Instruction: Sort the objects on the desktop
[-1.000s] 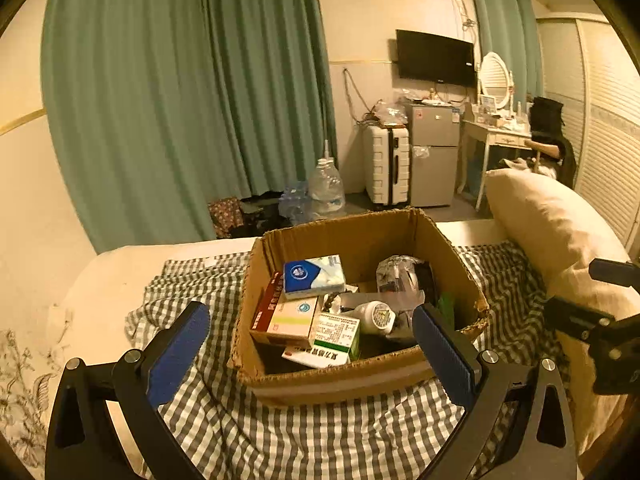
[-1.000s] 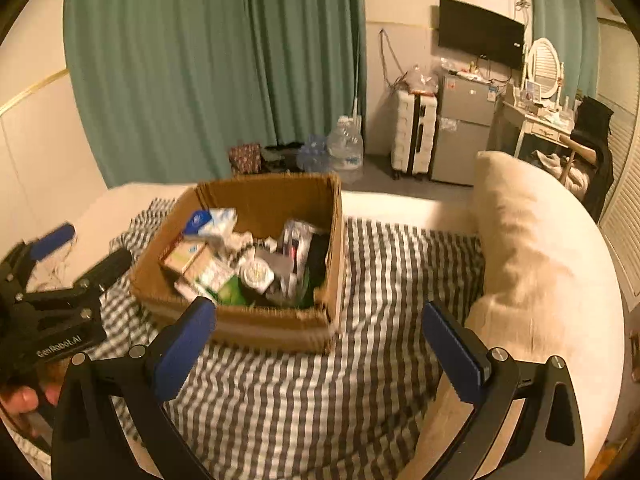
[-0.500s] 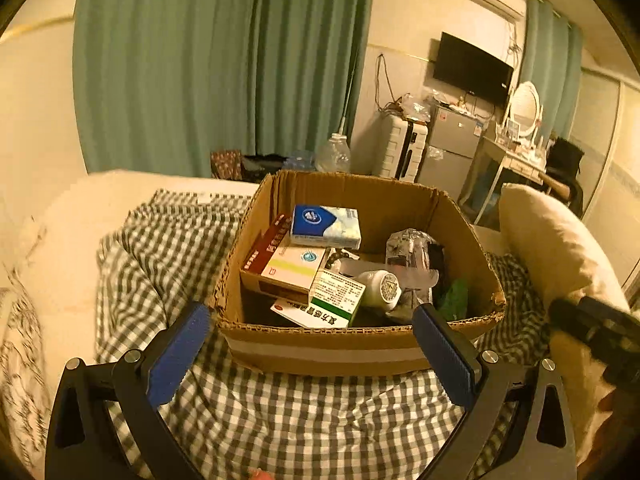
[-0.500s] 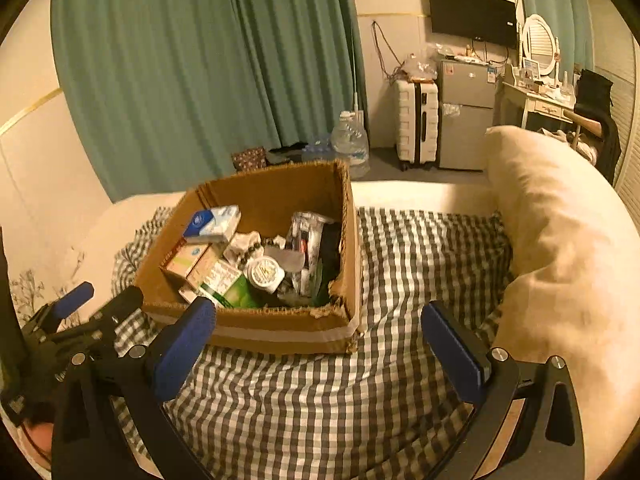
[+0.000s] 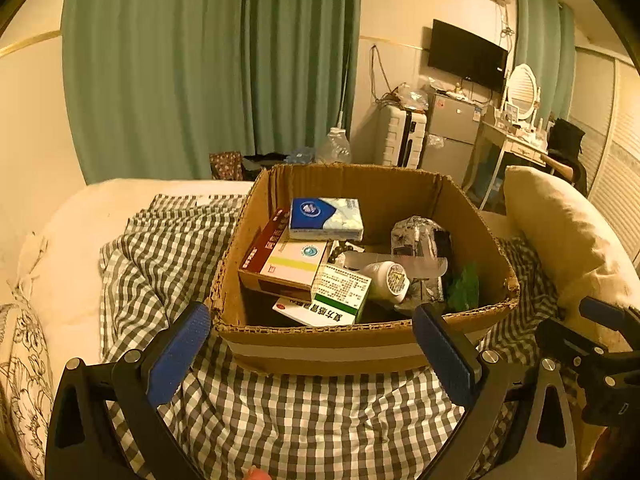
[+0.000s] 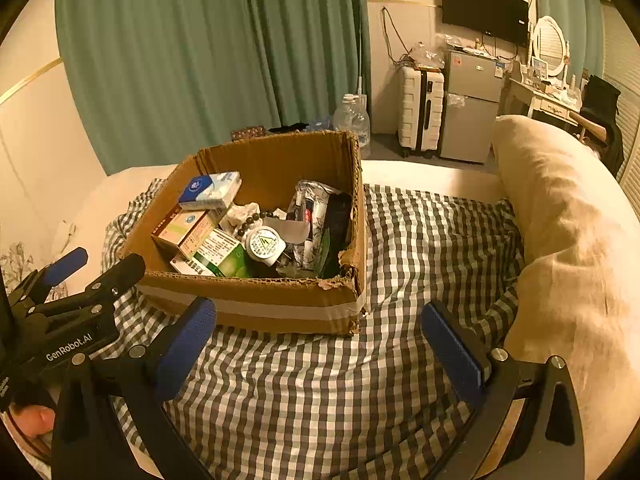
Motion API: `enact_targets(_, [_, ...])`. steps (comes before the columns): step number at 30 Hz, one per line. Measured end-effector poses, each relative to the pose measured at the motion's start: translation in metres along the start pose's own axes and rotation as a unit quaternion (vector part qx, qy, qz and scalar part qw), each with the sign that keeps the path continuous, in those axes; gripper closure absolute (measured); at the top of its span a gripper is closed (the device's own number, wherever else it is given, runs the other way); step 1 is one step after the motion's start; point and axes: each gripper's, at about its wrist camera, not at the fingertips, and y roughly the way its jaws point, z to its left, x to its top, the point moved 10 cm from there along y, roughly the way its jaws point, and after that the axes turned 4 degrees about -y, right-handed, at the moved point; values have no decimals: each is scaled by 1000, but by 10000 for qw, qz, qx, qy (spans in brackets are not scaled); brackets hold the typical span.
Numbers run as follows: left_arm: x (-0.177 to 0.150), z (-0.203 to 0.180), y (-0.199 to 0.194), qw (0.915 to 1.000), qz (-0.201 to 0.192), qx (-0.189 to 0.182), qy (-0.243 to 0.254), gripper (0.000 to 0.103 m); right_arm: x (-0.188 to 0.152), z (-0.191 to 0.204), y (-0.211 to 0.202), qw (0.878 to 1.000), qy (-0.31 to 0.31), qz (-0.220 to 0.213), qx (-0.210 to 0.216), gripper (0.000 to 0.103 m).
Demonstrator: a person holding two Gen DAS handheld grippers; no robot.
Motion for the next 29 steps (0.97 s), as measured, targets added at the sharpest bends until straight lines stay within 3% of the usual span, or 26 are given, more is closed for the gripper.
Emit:
enact_targets(6, [-7, 7, 11, 9995, 206, -4, -222, 0, -4, 1, 5, 9999, 11, 120, -3, 0])
enact_targets(15, [-8, 6, 12, 9997, 227, 39, -106, 0, -11, 3, 13, 9996, 11, 278, -28, 0])
enact_targets(21, [-9, 13, 14, 9989, 241, 391, -91, 0, -15, 5, 16, 9994, -11, 342, -65, 0])
enact_targets(27, [-12, 11, 15, 9992, 328, 87, -219, 0, -17, 6, 19, 9991, -9, 398, -110, 0])
enact_targets(29, [-11, 10, 13, 9994, 270, 139, -177, 0, -18, 5, 20, 9991, 1, 412, -127, 0])
